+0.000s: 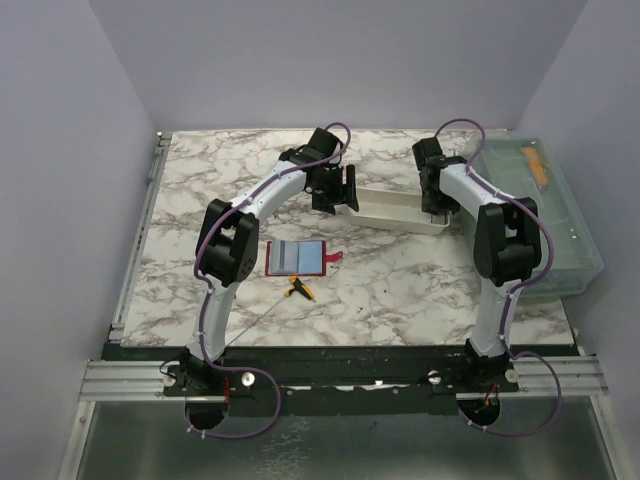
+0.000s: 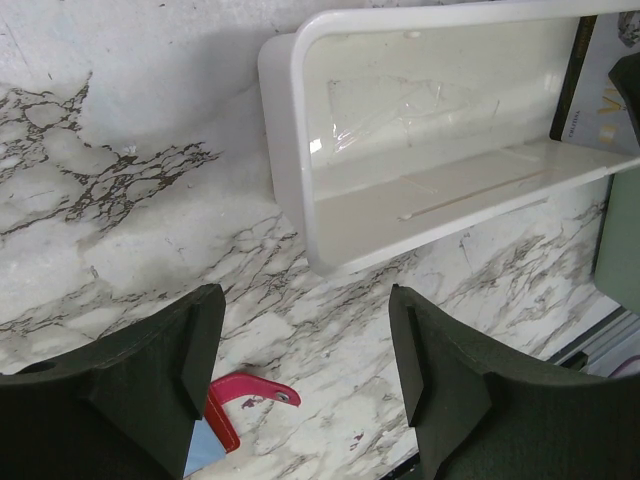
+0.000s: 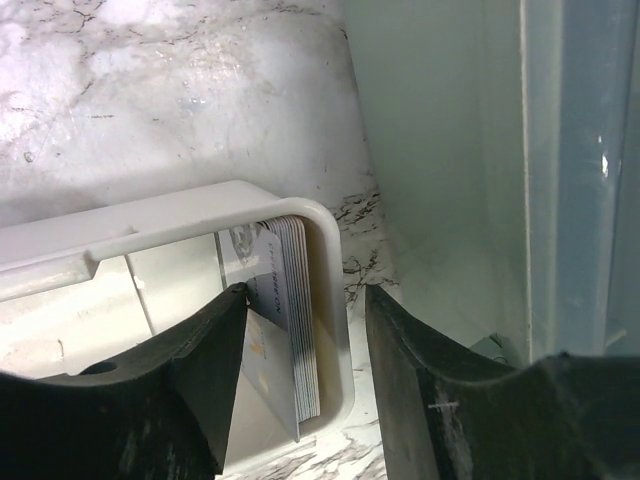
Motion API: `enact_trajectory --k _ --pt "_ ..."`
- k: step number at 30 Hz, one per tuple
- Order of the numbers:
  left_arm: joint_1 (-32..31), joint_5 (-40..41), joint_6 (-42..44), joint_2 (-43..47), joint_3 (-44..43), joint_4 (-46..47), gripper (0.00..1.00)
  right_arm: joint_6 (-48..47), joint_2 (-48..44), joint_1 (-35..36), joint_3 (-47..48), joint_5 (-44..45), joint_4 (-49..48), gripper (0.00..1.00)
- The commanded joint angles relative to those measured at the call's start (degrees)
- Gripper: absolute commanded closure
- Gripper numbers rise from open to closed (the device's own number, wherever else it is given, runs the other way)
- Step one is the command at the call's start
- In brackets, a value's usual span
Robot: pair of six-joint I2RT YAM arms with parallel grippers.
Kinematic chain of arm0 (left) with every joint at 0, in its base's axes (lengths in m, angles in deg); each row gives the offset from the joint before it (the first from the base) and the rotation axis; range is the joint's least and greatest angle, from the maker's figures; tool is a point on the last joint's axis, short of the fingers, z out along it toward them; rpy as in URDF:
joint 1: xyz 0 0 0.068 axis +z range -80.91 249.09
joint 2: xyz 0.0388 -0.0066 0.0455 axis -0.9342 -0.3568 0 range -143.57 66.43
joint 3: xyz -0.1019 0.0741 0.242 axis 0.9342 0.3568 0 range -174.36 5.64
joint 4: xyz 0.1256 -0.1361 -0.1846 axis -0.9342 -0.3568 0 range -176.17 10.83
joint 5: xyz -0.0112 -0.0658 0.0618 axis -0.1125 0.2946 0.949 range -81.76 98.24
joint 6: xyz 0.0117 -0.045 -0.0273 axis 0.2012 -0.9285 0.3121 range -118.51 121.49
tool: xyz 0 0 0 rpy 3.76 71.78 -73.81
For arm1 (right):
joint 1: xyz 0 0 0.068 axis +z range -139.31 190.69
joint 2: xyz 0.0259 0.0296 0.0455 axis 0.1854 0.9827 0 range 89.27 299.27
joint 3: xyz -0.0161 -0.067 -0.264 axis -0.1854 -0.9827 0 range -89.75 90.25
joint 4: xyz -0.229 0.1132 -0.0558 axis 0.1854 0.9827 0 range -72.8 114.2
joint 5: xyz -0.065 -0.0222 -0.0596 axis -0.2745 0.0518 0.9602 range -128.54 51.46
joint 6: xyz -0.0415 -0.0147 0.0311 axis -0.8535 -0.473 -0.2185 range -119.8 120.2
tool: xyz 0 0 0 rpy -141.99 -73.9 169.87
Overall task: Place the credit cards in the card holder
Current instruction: Pick up the credit card from the storage box.
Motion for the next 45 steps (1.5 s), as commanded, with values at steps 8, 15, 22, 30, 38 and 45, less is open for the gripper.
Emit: enact_trajectory --k 8,15,22,30,38,45 --pt "-0.1 -2.0 0.7 3.1 0.8 0.3 0.27 0.2 -3.1 0.0 1.9 3.0 3.3 0.58" --pt "0.0 -2.2 0.7 3.1 0.9 0.4 0.27 0.4 -3.4 0.0 1.9 3.0 3.6 0.62" --pt "0.0 -2.4 0.8 2.9 0.9 0.4 0.27 0.8 -2.8 0.0 2.7 2.7 4.6 0.76" --pt "0.0 -2.6 0.8 3.0 0.9 0.4 0.27 1.5 -2.5 0.1 3.4 1.7 5.6 0.89" --pt "0.5 -3.9 0.7 5.0 0.5 0.4 0.27 3.6 -5.3 0.1 3.2 -2.8 3.7 1.00" --pt "2.1 -7.4 -0.8 11.3 1.5 0.3 0.24 1.0 -15.3 0.1 0.6 -12.0 -2.8 1.00"
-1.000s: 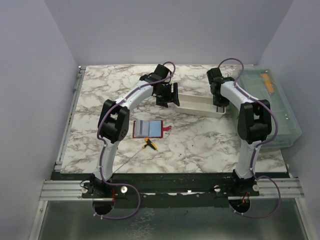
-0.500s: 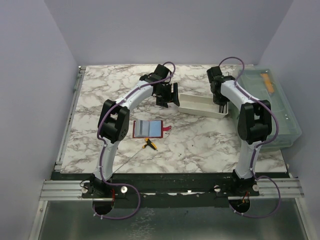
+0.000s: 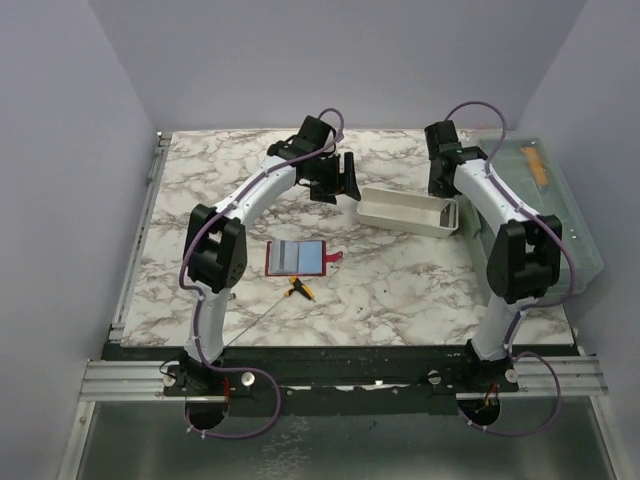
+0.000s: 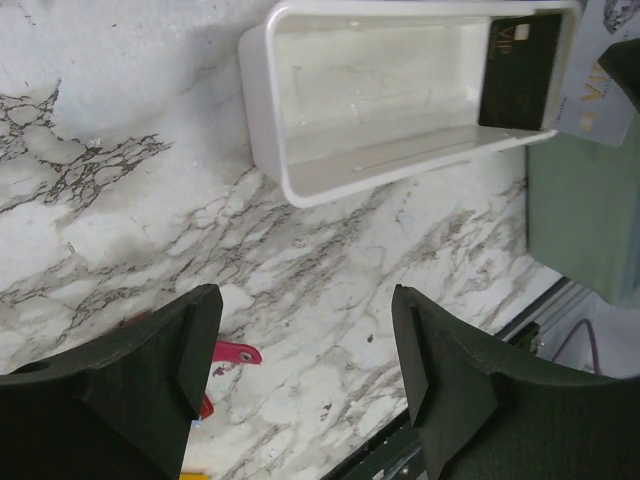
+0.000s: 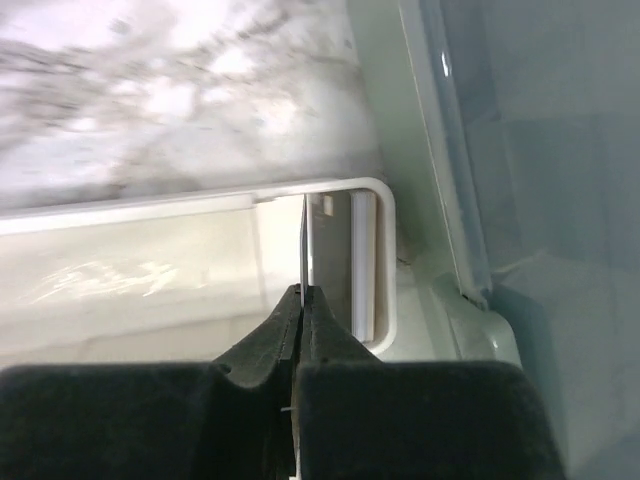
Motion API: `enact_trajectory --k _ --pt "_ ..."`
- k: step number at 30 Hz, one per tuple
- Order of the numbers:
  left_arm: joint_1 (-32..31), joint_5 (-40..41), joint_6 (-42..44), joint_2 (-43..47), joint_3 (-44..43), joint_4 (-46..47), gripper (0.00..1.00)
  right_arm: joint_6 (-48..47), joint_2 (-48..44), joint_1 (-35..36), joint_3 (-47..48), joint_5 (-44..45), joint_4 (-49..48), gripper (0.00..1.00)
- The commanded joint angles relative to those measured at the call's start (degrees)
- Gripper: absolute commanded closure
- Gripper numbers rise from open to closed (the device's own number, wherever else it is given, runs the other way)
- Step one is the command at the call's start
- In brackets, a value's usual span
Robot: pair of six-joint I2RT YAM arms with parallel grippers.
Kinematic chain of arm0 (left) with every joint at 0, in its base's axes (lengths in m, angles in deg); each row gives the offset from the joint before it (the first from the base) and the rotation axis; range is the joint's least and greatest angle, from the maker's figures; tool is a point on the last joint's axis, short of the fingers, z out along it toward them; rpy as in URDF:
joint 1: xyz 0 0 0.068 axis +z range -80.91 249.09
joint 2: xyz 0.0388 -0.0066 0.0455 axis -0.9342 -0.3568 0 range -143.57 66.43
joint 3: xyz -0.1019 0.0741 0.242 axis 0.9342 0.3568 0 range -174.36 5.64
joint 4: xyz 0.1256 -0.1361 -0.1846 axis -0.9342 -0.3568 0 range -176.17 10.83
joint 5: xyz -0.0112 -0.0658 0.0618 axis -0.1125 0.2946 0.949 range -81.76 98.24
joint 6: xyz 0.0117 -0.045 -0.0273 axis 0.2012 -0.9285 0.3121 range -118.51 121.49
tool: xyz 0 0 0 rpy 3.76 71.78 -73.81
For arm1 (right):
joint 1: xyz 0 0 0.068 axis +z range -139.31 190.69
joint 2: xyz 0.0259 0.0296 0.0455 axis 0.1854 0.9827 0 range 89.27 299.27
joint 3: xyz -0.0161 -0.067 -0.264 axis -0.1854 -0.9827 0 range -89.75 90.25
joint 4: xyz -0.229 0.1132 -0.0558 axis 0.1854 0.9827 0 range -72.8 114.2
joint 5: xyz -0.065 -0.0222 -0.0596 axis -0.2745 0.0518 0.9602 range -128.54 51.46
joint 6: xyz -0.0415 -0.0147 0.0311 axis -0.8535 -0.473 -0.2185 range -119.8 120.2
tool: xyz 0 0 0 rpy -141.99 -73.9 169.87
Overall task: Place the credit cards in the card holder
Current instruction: Pick up the credit card from the storage box, then insert the credit card into the card holder.
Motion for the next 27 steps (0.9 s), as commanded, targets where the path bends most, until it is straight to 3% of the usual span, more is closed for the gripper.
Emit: enact_trajectory --k 1,4,7,11,13,17,21,25,27 --pt "1.6 -5.5 -1.0 8.8 2.4 0.5 0.24 -2.0 -10.7 -0.1 -2.1 -11.6 -7.0 1.00" --pt "3.9 -10.6 -1.6 14.6 9.2 3.2 0.24 -1.5 -17.6 0.0 -7.9 -28.5 -14.7 1.00" --pt "7.8 -18.7 -5.1 21.7 19.8 11.2 0.23 6.0 -23.4 0.2 -16.4 -47.5 -27.7 1.00" --pt "12.1 -26.5 -11.2 31.6 34.1 25.0 0.20 25.0 -26.3 3.1 -30.5 -65.1 -57.4 1.00" --pt "13.1 -27.6 -13.4 36.0 39.7 30.3 0.19 31.3 -25.0 6.5 -33.8 -66.5 -70.0 1.00" --pt "14.6 -29.3 -21.3 42.7 49.6 42.6 0.19 39.1 -21.6 13.3 -38.4 -64.2 -86.3 1.00" --pt "16.0 -30.7 -29.3 46.1 55.8 51.6 0.25 42.6 -18.9 17.1 -40.5 -61.8 -96.0 1.00" --pt "16.2 -30.2 -30.2 46.9 57.6 53.4 0.32 47.2 -16.6 19.2 -42.6 -60.6 -105.4 1.00" --pt "16.3 -30.6 -31.0 46.9 58.0 54.7 0.40 47.8 -16.2 19.8 -42.7 -59.7 -106.6 1.00"
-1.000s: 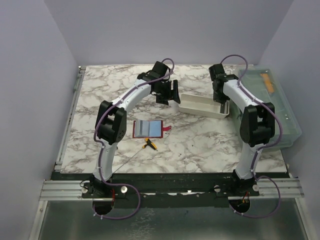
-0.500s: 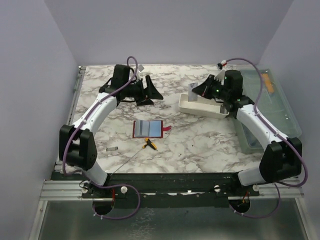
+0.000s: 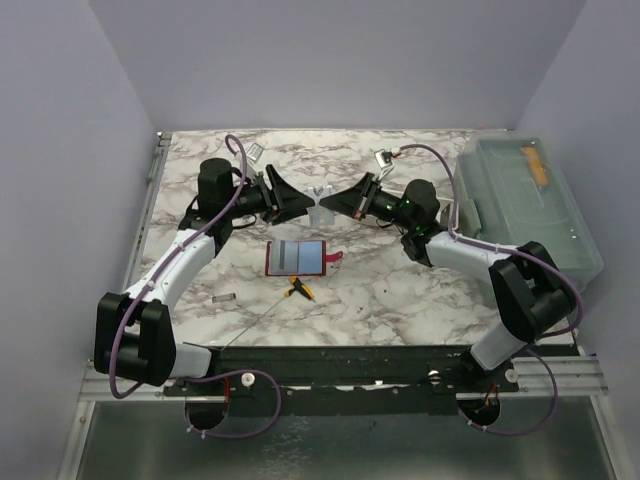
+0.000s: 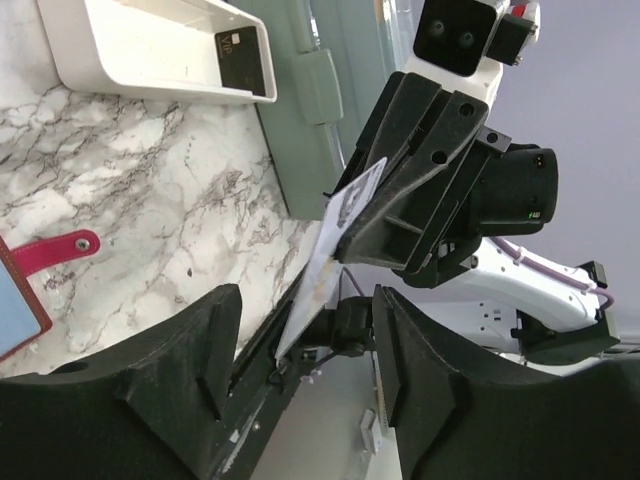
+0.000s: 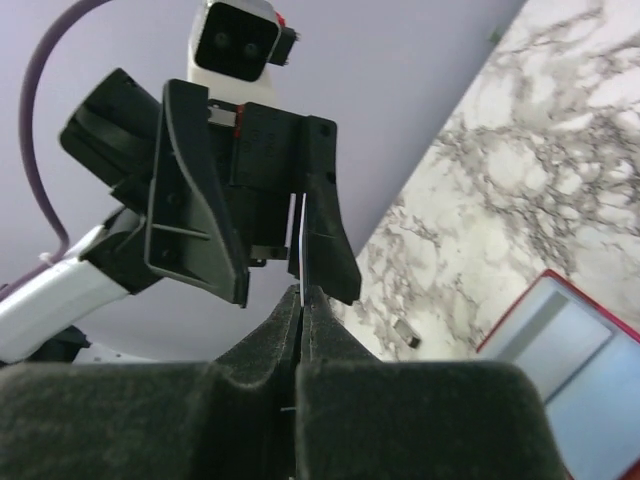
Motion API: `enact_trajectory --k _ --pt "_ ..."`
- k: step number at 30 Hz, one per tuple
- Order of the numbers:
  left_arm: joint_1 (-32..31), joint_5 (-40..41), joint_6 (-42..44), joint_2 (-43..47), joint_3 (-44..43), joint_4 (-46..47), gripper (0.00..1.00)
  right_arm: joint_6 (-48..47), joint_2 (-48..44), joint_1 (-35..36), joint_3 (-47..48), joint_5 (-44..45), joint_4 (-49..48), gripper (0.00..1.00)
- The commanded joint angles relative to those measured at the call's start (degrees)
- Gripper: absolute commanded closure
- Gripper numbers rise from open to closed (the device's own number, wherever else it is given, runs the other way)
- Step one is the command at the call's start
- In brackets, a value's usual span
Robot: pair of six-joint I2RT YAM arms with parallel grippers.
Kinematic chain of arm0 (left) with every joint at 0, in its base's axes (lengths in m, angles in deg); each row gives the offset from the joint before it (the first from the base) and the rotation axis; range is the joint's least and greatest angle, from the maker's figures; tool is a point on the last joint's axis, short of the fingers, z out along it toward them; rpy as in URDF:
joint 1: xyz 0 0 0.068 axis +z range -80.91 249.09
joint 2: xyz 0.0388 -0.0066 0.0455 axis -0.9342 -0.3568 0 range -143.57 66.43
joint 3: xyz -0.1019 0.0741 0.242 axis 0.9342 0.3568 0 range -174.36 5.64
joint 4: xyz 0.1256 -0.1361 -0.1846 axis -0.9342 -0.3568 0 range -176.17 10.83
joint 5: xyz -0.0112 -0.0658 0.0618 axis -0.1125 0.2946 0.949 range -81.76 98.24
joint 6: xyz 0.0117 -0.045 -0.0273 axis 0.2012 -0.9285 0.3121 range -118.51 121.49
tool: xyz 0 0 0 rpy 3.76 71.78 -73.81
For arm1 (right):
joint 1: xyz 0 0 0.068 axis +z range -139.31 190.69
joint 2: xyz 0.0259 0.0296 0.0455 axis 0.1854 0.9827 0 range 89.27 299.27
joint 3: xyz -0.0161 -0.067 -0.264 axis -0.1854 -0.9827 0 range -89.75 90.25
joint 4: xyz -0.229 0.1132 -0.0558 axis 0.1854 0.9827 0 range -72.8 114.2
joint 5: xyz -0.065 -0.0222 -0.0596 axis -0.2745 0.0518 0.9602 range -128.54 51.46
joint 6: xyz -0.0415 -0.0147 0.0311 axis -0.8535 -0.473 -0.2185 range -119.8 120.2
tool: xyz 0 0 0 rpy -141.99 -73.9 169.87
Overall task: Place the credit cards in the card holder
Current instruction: Insert the credit card into the card holder.
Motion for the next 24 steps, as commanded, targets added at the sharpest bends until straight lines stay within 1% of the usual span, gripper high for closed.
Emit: enact_trajectory --k 1,3,8,10,11,13,14,15,16,17,18,20,22,24 --pt "0.4 -2.5 -4.6 1.2 1.4 8.5 0.45 5.2 1.7 1.6 -1.1 1.5 -13.1 1.00" --pt "0.4 -2.9 -4.8 1.6 1.4 9.5 0.56 5.0 1.7 2.1 -1.2 2.5 -13.3 1.00" --pt "0.5 -4.0 -3.9 1.7 1.4 9.6 0.88 4.4 2.2 2.9 -1.6 4.1 -12.9 1.00" --pt "0.8 -3.7 -1.7 1.8 1.6 6.5 1.00 4.1 2.5 2.9 -1.6 3.7 -11.7 1.00" --pt "0.9 -3.1 0.9 1.9 1.3 3.3 1.00 3.5 2.3 2.9 -1.8 3.5 -10.2 0.97" --pt "1.0 0.4 9.0 1.7 -0.5 -8.7 1.00 -0.4 0.7 2.9 -2.5 4.1 -4.2 0.82" --pt "1.0 3.7 14.3 1.5 -2.1 -16.0 1.00 -3.5 -0.3 2.9 -2.3 5.4 1.3 0.69" --pt "1.0 7.9 18.8 1.1 -3.7 -23.2 1.00 -6.9 -0.9 2.9 -1.3 6.5 7.6 0.59" --pt "1.0 11.7 22.7 0.5 -5.3 -28.9 1.00 -10.4 -1.0 2.8 0.6 7.5 15.0 0.51" --pt "1.0 15.4 25.6 -0.4 -6.0 -33.3 1.00 -14.2 -0.7 2.9 2.5 8.0 21.1 0.45" --pt "1.1 18.1 27.7 -1.5 -6.6 -36.7 1.00 -17.0 0.1 2.8 4.0 7.7 26.6 0.42" --pt "1.2 21.3 30.7 -4.1 -7.1 -41.1 1.00 -21.1 1.8 2.9 6.4 7.7 35.8 0.41" --pt "1.2 22.2 32.3 -6.6 -7.1 -43.0 1.00 -23.9 2.9 2.8 7.5 9.5 41.5 0.35" --pt "1.2 20.9 33.6 -9.0 -7.2 -43.3 1.00 -26.4 4.6 2.9 9.3 13.3 48.7 0.32"
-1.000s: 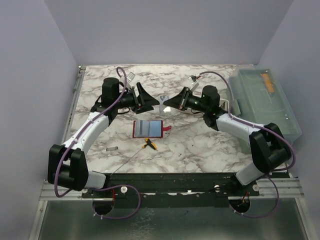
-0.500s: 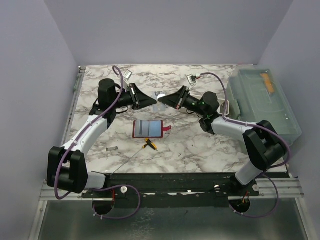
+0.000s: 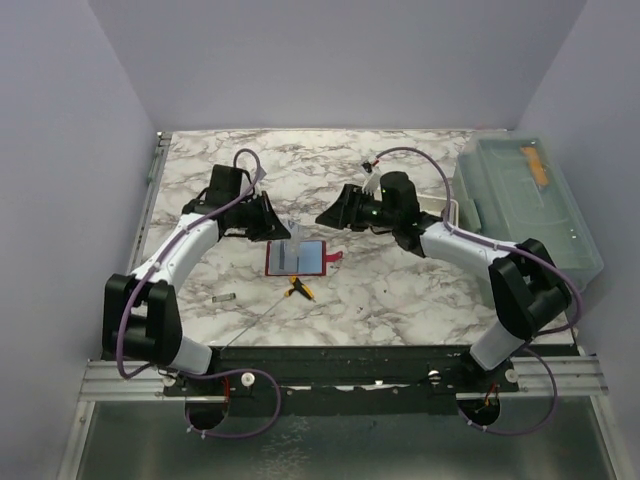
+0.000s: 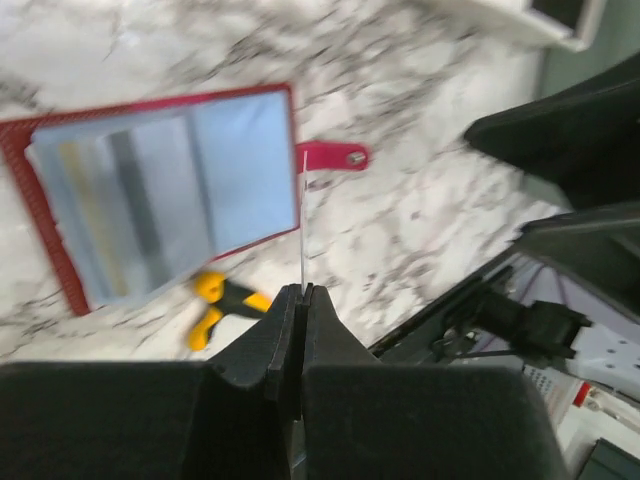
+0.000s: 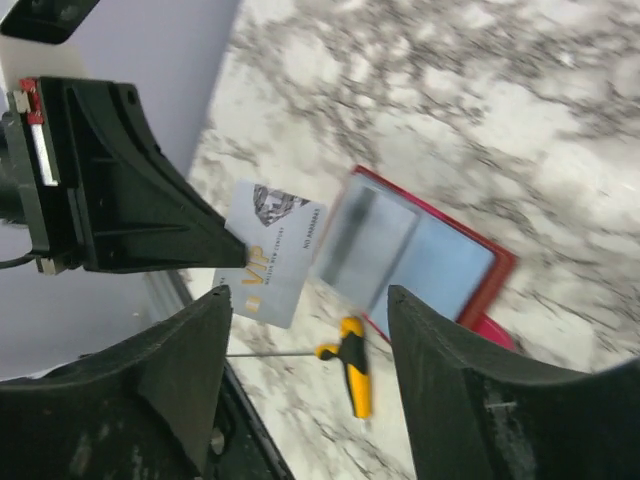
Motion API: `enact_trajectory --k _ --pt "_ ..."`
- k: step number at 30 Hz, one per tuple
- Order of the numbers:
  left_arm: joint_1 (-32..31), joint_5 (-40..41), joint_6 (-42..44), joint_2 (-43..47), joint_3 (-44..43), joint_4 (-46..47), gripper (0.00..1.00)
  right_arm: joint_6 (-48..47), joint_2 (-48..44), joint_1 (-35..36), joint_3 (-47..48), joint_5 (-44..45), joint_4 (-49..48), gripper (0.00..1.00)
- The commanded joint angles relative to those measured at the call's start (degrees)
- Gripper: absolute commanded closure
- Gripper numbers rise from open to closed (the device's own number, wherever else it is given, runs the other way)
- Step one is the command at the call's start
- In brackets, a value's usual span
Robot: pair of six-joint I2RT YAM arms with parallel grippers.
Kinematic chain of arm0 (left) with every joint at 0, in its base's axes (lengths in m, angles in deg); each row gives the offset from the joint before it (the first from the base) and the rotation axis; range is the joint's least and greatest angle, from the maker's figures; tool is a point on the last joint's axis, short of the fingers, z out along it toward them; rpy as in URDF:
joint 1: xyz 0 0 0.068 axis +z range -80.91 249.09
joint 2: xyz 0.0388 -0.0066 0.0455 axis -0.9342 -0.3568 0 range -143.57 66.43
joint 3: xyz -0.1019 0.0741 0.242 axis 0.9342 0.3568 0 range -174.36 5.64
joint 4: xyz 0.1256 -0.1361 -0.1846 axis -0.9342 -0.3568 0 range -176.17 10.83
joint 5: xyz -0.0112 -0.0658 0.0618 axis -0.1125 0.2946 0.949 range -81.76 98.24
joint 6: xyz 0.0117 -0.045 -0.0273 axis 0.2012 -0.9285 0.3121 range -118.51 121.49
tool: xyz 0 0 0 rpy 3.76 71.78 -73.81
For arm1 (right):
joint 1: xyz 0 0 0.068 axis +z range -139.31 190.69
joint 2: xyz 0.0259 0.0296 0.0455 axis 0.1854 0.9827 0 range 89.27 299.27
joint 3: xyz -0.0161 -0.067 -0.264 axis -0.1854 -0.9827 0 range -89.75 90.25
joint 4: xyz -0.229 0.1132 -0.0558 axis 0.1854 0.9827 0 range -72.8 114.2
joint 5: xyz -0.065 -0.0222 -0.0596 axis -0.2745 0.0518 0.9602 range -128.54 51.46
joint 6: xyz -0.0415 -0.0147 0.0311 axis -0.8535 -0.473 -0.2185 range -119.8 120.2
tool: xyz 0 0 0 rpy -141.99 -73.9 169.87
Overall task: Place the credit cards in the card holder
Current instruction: Insert the credit card into the card holder.
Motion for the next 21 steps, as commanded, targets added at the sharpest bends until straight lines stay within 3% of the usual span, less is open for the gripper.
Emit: enact_trajectory --k 1,5,8,21 --pt "0.3 5.0 9.5 -5.9 -0.7 -12.1 1.00 -10.8 3.7 0.2 3.9 7.5 23.2 0.29" --pt "0.4 3.1 10.5 -9.5 -1.3 -10.2 1.00 -13.1 8.4 0.2 7.3 10.8 31.3 0.27" --pt "0.3 2.4 11.0 -12.6 -2.9 -9.4 1.00 -13.0 10.9 0.2 7.4 11.1 30.7 0.31" --pt "0.3 -2.0 11.6 -20.9 -4.3 -6.5 1.00 -11.7 17.9 -0.1 9.4 9.3 27.4 0.87"
